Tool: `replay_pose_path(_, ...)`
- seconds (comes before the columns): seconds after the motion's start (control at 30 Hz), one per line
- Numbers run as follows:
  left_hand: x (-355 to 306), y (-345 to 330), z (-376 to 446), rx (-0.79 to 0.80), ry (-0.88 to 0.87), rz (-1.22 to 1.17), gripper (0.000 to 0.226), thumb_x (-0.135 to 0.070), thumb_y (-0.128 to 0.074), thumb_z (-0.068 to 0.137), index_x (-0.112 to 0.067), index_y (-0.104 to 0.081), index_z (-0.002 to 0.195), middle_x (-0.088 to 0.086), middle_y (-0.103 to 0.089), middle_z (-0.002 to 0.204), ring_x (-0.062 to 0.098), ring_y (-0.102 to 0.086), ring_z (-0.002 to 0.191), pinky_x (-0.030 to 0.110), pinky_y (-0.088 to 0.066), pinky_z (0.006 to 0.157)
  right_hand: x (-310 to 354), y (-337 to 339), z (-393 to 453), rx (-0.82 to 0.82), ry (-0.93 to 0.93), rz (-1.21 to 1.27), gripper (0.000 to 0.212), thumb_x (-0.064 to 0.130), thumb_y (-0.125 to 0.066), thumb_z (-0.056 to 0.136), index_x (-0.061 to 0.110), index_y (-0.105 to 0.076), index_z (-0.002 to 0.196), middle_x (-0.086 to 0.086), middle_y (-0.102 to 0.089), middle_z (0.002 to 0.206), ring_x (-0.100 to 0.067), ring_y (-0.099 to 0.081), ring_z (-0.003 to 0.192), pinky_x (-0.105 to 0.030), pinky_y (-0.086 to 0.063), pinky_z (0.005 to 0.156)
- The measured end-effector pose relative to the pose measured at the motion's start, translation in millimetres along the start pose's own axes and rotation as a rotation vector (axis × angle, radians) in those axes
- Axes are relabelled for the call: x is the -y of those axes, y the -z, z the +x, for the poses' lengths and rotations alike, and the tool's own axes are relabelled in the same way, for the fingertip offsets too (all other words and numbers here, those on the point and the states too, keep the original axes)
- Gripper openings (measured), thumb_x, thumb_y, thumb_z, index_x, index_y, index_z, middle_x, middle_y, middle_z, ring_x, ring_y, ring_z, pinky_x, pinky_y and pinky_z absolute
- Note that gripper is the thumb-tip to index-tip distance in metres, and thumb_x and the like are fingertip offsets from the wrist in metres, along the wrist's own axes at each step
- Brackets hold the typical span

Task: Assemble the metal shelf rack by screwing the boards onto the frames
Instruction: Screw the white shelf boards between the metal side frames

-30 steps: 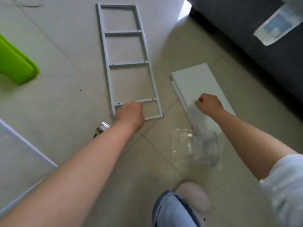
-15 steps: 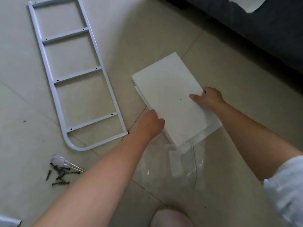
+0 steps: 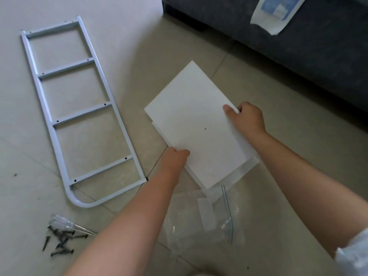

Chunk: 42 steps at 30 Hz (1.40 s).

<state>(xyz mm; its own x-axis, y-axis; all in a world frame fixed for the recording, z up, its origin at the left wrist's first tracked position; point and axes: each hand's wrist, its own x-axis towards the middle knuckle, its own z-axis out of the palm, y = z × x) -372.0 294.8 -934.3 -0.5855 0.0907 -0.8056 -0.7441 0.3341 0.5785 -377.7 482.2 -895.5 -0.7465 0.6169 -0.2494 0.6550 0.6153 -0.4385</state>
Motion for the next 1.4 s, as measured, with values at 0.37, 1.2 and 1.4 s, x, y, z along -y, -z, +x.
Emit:
replay_pose_path(0.37,-52,179,-54,-0.152,-0.482,-0.700,0.009,-0.013,-0.045,0.096,-0.014,-0.054,0.094,-0.002,-0.067,0.081,0.010,-0.063,0.071,0.023,-0.056,0.062,104,-1,-77,0.007,0.150,0.452,0.043,0.043,-0.057,0.085,0.018,-0.031,0.061,0.002,-0.036,0.060,-0.015,-0.035,0.054,-0.028,-0.031,0.055)
replay_pose_path(1.2,92,426,-195,-0.427,-0.798,-0.479,0.016,-0.022,-0.049,0.094,-0.017,-0.056,0.080,-0.010,-0.067,0.062,0.001,-0.059,0.054,0.017,-0.050,0.054,380,-61,-330,0.554,1.188,-0.211,0.041,0.019,-0.072,0.077,0.017,-0.056,0.114,0.008,-0.045,0.068,-0.018,-0.043,0.067,-0.025,-0.036,0.060)
replay_pose_path(1.4,131,435,-184,-0.583,-0.644,-0.410,0.042,-0.061,-0.042,0.083,-0.020,-0.049,0.080,-0.003,-0.056,0.073,0.017,-0.054,0.070,0.031,-0.045,0.071,375,-55,-336,0.429,1.183,-0.082,0.041,0.014,-0.072,0.075,0.017,-0.054,0.111,0.004,-0.040,0.059,-0.015,-0.037,0.055,-0.012,-0.032,0.051)
